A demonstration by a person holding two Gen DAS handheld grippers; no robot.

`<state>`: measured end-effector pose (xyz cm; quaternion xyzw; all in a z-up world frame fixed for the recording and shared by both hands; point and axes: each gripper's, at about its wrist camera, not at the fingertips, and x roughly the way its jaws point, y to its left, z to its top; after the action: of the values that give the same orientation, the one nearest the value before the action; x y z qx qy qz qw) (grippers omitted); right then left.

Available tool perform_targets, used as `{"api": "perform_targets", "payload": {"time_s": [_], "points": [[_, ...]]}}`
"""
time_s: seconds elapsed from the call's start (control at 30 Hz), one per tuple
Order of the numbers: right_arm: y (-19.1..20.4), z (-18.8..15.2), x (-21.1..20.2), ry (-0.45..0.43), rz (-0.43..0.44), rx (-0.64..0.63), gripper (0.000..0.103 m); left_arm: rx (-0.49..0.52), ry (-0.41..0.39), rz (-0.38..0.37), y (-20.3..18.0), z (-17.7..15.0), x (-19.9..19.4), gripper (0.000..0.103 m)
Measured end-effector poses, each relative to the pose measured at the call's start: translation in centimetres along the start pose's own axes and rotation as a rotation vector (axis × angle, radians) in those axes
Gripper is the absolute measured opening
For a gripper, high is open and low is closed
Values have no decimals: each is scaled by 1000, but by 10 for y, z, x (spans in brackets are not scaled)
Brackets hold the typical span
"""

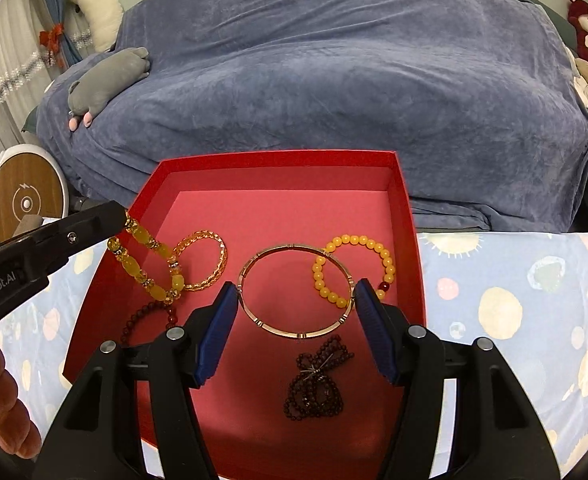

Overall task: Organize jewelry
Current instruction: 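Lower both bracelets into the red box and open both grippers, then move the right gripper to the black bead bracelet while the left moves toward the gold watch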

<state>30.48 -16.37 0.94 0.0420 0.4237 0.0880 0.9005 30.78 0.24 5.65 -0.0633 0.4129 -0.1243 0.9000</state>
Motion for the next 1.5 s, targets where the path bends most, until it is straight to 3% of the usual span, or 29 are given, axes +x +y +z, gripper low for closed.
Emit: {"api": "perform_targets", "payload": {"time_s": [0.23,0.57,1.1,1.5], "points": [[2,-2,0,-3,-6,2,61,-41,7,11,10,0,4,13],[-3,-19,-43,-33,11,14,64,14,-7,50,2,-22,-24,13],[2,-96,-133,-46,1,3,64,37,7,81,-7,-98,-101,14],[15,-162,-147,6,8,10,64,-4,63,139,19,-173,-126,14]]}}
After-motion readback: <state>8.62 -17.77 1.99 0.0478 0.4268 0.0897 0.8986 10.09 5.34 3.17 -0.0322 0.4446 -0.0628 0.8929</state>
